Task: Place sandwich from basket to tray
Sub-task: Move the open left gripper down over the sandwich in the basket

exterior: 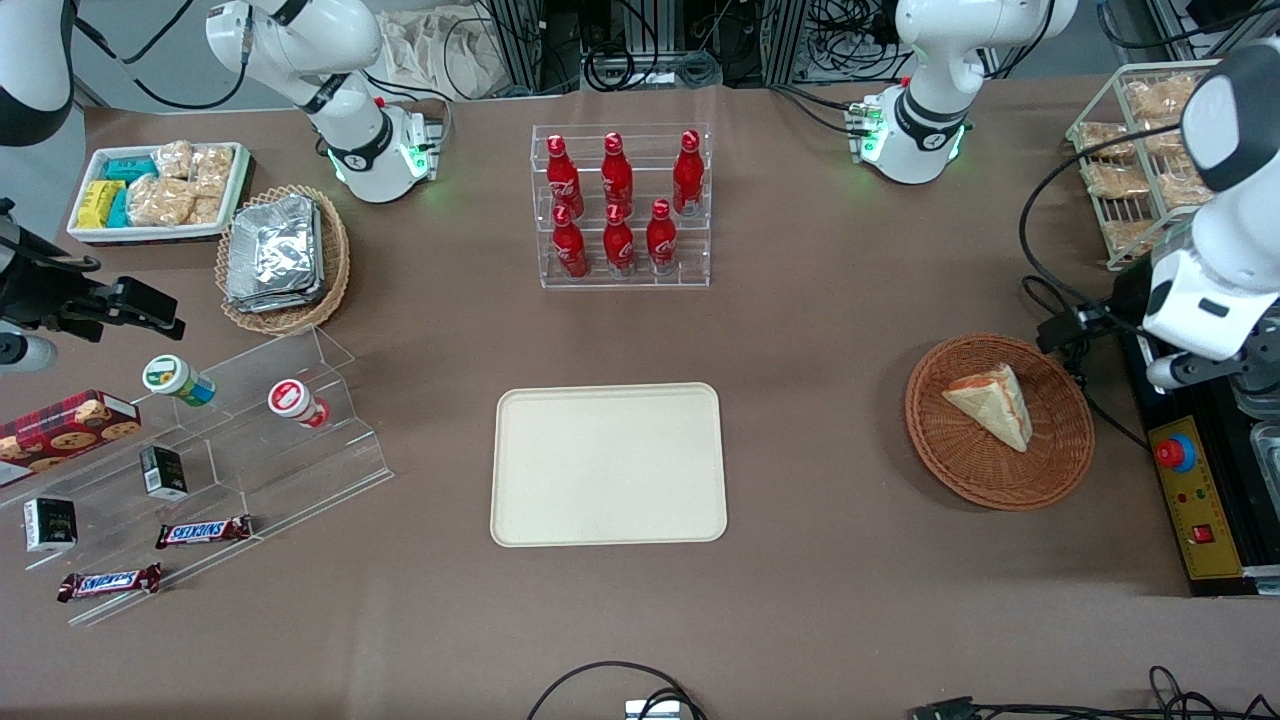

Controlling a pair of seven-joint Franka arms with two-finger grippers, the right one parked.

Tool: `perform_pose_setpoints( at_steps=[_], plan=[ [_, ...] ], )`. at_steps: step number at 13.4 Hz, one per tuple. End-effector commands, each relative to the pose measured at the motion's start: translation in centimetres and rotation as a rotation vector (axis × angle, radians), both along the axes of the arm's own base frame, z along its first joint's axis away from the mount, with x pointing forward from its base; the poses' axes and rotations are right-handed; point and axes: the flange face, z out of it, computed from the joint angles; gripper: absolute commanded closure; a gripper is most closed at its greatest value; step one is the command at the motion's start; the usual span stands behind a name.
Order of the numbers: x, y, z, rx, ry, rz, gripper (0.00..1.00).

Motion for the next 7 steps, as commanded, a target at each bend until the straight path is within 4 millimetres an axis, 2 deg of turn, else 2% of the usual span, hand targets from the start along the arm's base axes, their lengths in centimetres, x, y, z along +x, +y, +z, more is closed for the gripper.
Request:
perform_pose_setpoints(
  at_steps=[1,5,7],
  plan=[
    [-2.3,0.9,-3.7,0.009,-0.031,0.117,0.0],
    [-4.0,1.1,-9.5,0.02,-0.057,0.246,0.0],
    [-4.1,1.1,-11.4,0.019,-0.068,0.301,0.0]
  ],
)
